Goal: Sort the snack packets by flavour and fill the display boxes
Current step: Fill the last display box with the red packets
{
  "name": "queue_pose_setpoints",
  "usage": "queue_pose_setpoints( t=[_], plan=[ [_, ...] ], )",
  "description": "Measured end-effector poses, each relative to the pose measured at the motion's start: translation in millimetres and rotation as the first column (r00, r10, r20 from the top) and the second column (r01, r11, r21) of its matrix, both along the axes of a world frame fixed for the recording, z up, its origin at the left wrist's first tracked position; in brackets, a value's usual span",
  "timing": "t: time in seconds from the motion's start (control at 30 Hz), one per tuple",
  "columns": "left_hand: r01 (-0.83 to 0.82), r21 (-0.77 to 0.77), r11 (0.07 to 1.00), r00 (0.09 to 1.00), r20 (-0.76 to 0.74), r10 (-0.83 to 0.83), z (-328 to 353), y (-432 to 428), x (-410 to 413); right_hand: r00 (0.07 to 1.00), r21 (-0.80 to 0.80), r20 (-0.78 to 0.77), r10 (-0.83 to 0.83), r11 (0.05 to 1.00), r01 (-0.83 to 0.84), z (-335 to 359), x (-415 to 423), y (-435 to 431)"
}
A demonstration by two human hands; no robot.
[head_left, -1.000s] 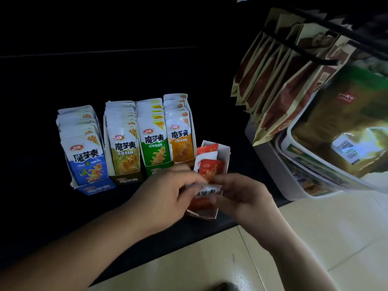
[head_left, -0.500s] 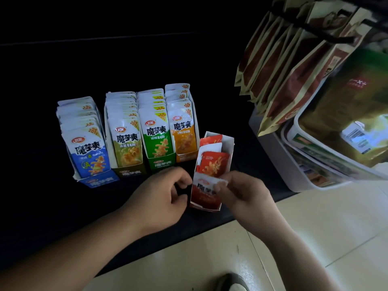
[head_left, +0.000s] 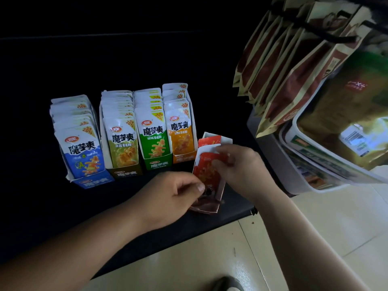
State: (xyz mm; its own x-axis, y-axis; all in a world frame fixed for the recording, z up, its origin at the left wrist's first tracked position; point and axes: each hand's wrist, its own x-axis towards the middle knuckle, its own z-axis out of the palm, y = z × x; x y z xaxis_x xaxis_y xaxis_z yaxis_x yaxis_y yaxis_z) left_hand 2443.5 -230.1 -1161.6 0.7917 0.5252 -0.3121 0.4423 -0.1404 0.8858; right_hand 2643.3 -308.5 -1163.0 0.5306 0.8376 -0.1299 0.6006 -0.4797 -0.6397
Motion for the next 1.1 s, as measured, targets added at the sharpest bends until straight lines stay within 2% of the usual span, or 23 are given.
queue_pose_setpoints(
  t=[0.1,0.17,0.23,0.33,0.4,0.47,0.6,0.8,0.93,1.03,1.1],
  plan=[
    [-0.035,0.000,0.999,0.999,0.025,0.035,-4,1,3,0.978,-0.127,0.202,0.042,0.992,-0.017,-1,-6,12],
    [-0.053,0.009,0.999,0.998,0.024,0.053,-7,2,4,0.977,-0.097,0.211,0.025,0.995,-0.004,0,-9,13],
    [-0.089,0.021,0.996,0.996,0.022,0.089,-8,4,3,0.992,0.057,0.125,-0.013,0.998,0.006,-1,-9,6],
    [-0.229,0.132,0.964,0.973,0.008,0.230,-12,10,2,0.996,0.305,-0.086,-0.025,0.951,0.050,10,-8,-15],
    [-0.289,0.169,0.942,0.956,-0.009,0.295,-10,13,2,0.976,0.388,-0.217,0.000,0.918,0.086,20,-8,-26],
    [-0.256,0.180,0.950,0.966,0.000,0.260,-9,14,3,0.954,0.420,-0.299,-0.038,0.892,0.167,24,-6,-35],
    [-0.171,0.086,0.981,0.981,0.108,0.161,0,12,4,0.922,0.370,-0.358,-0.147,0.884,0.284,21,-12,-37],
    [0.034,-0.130,0.991,0.996,0.090,-0.022,17,17,-5,0.846,0.241,-0.453,-0.282,0.875,0.421,7,-26,-32],
    [0.020,-0.185,0.983,0.992,0.126,0.004,26,23,-4,0.766,0.170,-0.535,-0.356,0.843,0.510,14,-23,-31],
    [-0.041,-0.236,0.971,0.988,0.136,0.075,28,27,-3,0.755,0.102,-0.557,-0.345,0.874,0.475,12,-29,-32],
    [-0.008,-0.265,0.964,0.990,0.130,0.044,27,29,-5,0.752,0.073,-0.556,-0.354,0.880,0.469,8,-33,-32]
  ],
)
